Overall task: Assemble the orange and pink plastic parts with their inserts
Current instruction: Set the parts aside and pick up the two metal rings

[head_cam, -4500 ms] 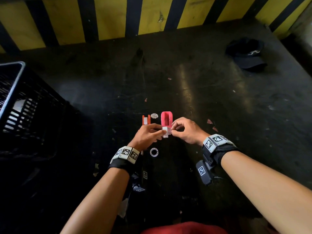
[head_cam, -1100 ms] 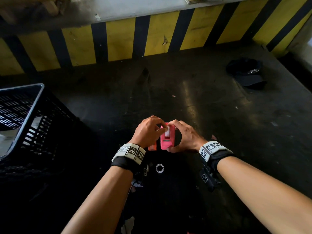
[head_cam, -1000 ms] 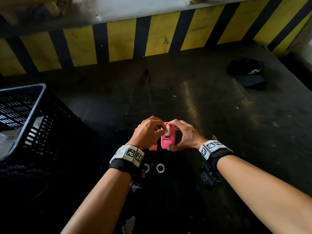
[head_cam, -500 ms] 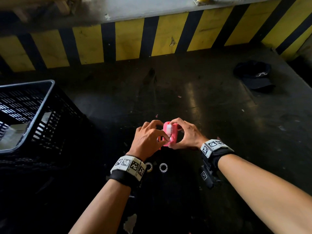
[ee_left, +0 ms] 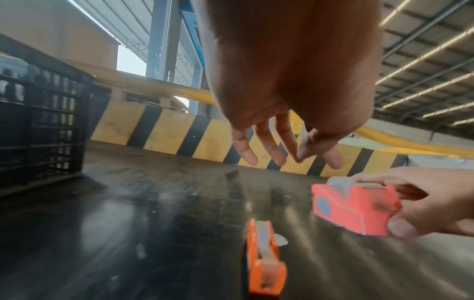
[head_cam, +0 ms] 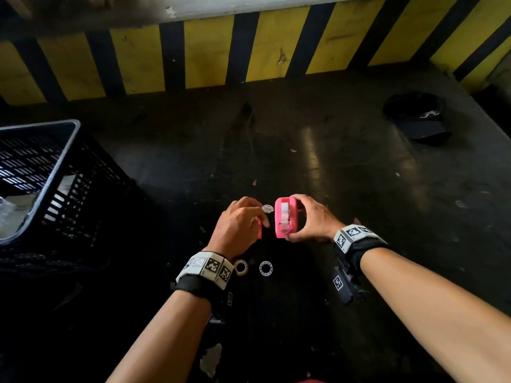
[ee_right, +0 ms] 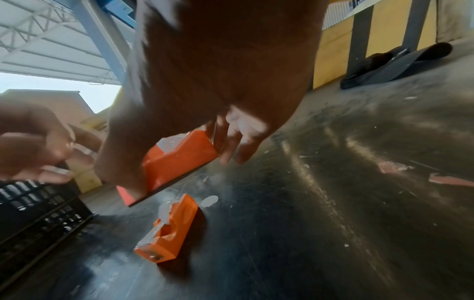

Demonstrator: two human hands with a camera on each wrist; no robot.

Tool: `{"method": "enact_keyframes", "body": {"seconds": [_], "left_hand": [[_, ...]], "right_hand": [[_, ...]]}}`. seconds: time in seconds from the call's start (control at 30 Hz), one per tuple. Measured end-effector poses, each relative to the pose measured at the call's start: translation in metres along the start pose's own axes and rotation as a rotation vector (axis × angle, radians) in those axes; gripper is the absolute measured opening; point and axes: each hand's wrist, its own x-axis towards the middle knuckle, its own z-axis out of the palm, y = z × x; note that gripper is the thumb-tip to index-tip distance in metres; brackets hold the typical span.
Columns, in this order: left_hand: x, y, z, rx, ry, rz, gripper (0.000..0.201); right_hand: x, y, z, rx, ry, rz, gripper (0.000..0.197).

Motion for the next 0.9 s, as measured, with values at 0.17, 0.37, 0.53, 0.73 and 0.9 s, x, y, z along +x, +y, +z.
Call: {"method": "enact_keyframes", "body": {"seconds": [0.17,0.37,0.53,0.73,0.9], "left_hand": [[-0.01,-0.038,0.02,-0.074,-0.047,-0.142,0.022],[-0.03,-0.081,0.051,-0.076,-0.256,-0.298,0.05],[-0.036,-0.095,0.066,-0.059,-0.338,-0.33,0.066],[-0.038,-0.098,0.073,-0.033,-0.398,-0.33,0.07],[-0.035,-0.097,0.072,0.022,-0.425,-0.312,0.061]], "right_hand": [[0.015,0.006,0.012,-0.027,-0.024,0.069,0.11],[0.032,0.02,0.039,-0.094,-0.034,0.179,0.113],[0.036,0.026,0.053,-0.13,-0.049,0.252,0.119],[0.033,0.017,0.053,-0.23,-0.119,0.33,0.142],[0.004,-0.011,0.061,-0.318,0.103,0.168,0.118]]}}
